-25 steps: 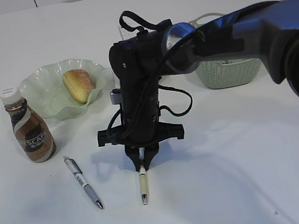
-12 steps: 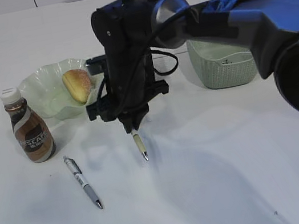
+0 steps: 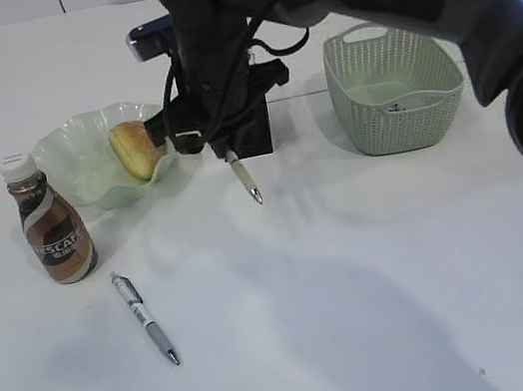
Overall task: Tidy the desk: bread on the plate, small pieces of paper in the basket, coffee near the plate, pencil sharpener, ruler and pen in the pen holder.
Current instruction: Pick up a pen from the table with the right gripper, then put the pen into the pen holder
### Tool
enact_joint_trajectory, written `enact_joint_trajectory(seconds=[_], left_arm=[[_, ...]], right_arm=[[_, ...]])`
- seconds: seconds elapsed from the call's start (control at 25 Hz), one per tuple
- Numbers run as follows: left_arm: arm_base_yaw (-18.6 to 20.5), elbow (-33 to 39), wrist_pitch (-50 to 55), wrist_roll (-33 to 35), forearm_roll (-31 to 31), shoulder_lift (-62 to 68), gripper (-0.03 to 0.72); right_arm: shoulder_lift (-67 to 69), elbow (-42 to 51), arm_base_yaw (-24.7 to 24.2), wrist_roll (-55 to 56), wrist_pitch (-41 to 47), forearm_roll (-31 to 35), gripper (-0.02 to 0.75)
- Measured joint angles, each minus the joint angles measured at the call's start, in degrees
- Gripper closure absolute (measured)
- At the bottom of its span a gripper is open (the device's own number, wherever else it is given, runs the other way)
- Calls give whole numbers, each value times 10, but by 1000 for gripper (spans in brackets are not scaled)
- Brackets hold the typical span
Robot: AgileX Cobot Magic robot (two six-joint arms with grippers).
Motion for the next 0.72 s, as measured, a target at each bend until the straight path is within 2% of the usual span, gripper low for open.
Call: enact_joint_trajectory(seconds=[0.72], left_arm=[[0,0,-39,0,0,0,420]], right_arm=[[-68,-1,-7,-1,-158,-142,649]])
